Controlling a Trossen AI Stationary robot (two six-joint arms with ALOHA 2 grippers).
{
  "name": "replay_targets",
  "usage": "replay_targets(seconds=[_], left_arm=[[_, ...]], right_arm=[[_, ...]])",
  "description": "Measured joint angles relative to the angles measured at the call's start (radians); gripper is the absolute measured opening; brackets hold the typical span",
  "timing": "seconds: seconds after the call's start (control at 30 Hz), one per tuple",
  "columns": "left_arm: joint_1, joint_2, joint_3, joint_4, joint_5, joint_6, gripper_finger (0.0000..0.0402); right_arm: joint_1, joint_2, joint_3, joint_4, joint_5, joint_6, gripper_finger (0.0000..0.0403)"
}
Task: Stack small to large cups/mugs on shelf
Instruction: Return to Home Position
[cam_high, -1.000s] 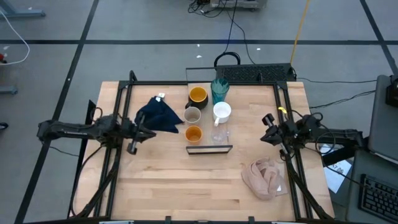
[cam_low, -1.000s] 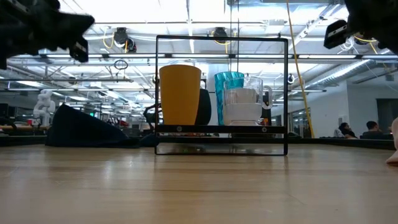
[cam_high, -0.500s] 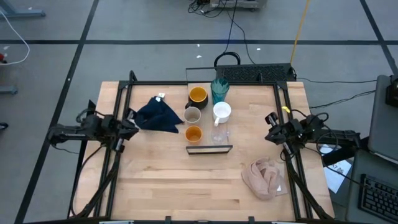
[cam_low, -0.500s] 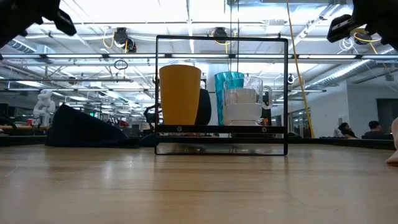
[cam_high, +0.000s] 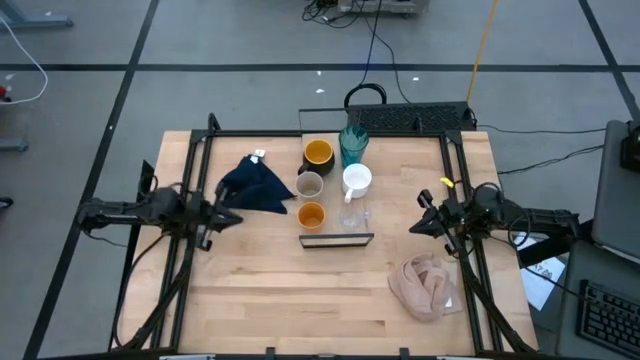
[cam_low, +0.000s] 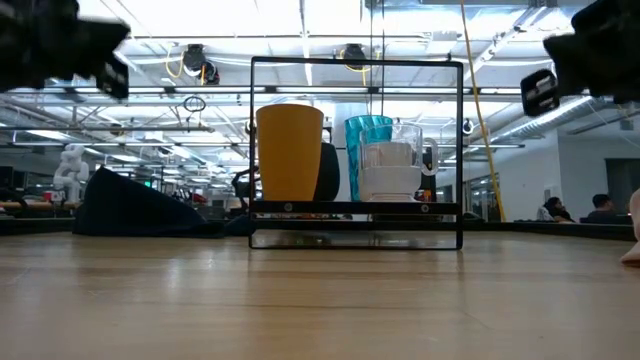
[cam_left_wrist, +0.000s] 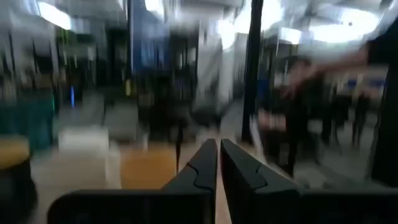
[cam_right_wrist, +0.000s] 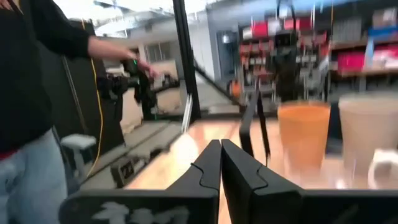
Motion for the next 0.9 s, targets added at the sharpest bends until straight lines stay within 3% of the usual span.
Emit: replay_targets(seconds=[0.1, 0.27, 0.9], left_arm=[[-0.010, 0.000, 0.001, -0.177, -0.008, -0.001, 0.0021], [-0.018, -0.001, 0.001, -0.150, -0.053, -0.003, 0.0021], [0.030, 0.008, 0.001, -0.187, -0.062, -0.003, 0.0021]], right_arm=[[0.000, 0.000, 0.000, -0.047, 0.001, 0.000, 0.0002], [0.000, 0.000, 0.000, -0.039, 0.001, 0.000, 0.0002], [0.000, 0.004, 0.000, -0.042, 0.000, 0.000, 0.0002]])
